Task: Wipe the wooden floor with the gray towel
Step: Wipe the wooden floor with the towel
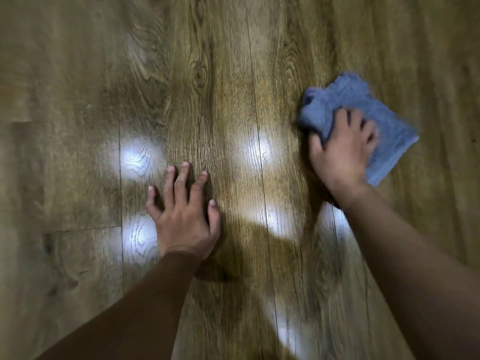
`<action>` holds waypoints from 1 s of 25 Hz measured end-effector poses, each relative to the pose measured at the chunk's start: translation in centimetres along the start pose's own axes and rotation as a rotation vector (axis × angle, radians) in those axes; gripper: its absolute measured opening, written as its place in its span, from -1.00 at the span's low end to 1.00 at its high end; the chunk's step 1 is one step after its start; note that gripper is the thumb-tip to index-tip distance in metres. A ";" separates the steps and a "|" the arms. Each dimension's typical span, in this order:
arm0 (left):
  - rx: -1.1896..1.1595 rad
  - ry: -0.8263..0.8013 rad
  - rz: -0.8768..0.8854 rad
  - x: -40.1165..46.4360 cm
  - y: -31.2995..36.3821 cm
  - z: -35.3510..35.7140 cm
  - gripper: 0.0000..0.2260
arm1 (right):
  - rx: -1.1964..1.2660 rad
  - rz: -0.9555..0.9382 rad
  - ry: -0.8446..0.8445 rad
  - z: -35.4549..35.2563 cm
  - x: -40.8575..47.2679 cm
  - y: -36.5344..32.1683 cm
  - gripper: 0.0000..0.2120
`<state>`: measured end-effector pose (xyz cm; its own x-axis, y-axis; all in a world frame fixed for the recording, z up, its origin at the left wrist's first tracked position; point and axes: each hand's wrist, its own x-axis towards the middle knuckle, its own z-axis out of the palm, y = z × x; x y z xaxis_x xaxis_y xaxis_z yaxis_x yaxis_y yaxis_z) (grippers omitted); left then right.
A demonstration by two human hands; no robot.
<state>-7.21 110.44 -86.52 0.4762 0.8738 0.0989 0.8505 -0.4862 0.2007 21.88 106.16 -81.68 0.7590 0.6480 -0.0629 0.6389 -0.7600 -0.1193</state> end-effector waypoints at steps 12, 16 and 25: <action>-0.003 0.017 0.008 0.0 0.0 0.0 -0.51 | -0.077 -0.666 -0.291 -0.8 -6.1 -1.9 -0.17; -0.005 0.007 0.008 0.1 -0.1 0.1 -0.51 | -0.134 -0.726 -0.323 0.2 -3.4 -1.7 -0.11; -0.021 -0.039 0.000 0.1 -0.1 -0.3 -0.49 | 0.167 -0.188 -0.014 2.7 -0.9 -7.5 -0.27</action>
<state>-7.32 110.60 -86.22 0.4847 0.8725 0.0612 0.8458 -0.4854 0.2216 16.02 111.43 -83.35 0.6258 0.7790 -0.0380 0.7385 -0.6075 -0.2924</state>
